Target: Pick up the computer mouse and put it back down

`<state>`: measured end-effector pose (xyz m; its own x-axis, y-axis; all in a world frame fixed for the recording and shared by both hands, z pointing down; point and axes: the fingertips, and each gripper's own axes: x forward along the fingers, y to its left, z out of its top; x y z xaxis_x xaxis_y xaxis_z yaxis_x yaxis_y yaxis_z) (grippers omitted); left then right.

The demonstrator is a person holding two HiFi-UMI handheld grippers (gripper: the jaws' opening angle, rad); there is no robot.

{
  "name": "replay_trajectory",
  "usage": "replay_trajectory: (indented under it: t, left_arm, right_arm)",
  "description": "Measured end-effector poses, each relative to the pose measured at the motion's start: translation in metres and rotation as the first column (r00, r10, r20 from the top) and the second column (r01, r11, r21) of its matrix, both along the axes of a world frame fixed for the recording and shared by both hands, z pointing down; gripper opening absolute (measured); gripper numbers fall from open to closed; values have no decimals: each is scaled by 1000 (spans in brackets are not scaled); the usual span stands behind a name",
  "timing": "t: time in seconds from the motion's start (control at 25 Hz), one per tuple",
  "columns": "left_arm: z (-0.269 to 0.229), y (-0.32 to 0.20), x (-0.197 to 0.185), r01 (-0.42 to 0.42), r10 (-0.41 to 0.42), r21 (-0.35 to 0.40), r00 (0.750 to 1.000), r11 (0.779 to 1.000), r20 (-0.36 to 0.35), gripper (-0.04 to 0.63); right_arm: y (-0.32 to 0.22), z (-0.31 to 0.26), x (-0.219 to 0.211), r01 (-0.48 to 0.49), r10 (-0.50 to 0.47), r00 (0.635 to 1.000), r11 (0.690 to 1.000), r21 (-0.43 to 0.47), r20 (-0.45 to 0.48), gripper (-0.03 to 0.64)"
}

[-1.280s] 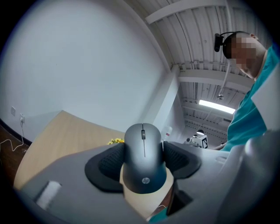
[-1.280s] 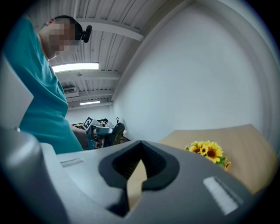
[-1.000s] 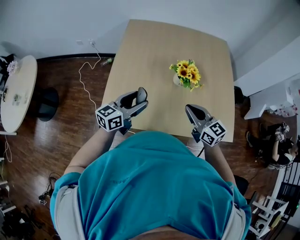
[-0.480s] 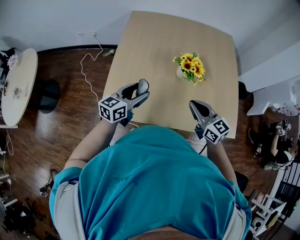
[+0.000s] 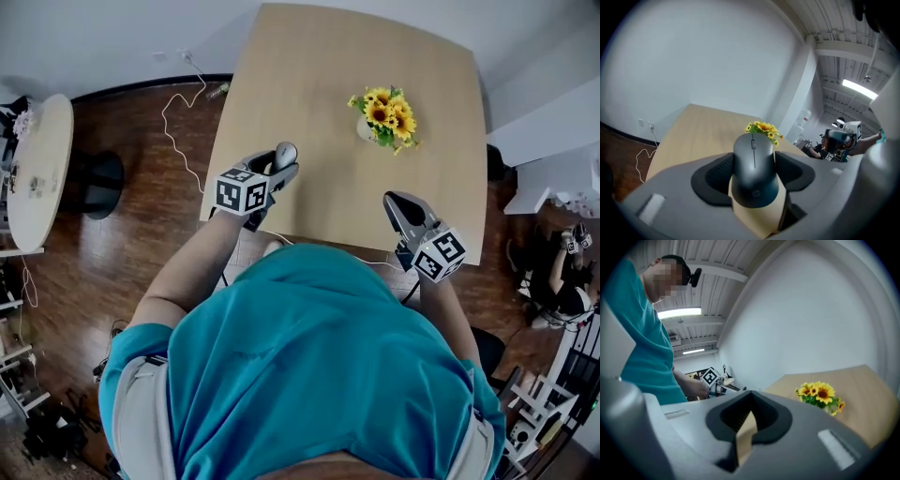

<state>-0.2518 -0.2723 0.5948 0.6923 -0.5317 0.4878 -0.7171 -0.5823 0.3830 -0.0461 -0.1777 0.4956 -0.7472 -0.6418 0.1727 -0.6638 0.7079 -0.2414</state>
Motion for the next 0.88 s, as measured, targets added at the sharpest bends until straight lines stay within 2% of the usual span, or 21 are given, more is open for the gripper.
replay_trajectory:
  t: [0.16, 0.36, 0.6, 0.88]
  left_arm:
    - [36, -15, -4, 27, -17, -99, 995, 995, 94, 295]
    - [73, -37, -11, 72, -28, -178, 971, 981, 237, 295]
    - [123, -46, -18, 88, 17, -238, 913, 967, 407, 295]
    - [163, -51, -24, 116, 64, -306, 852, 945, 520, 295]
  right_arm:
    - [1, 6, -1, 6, -5, 1000, 1000, -18, 6, 2]
    - [6, 14, 3, -5, 5, 1000, 999, -43, 3, 2]
    - [12, 19, 16, -36, 36, 999, 997, -61, 3, 2]
    - [15, 23, 27, -62, 63, 998, 995, -75, 7, 2]
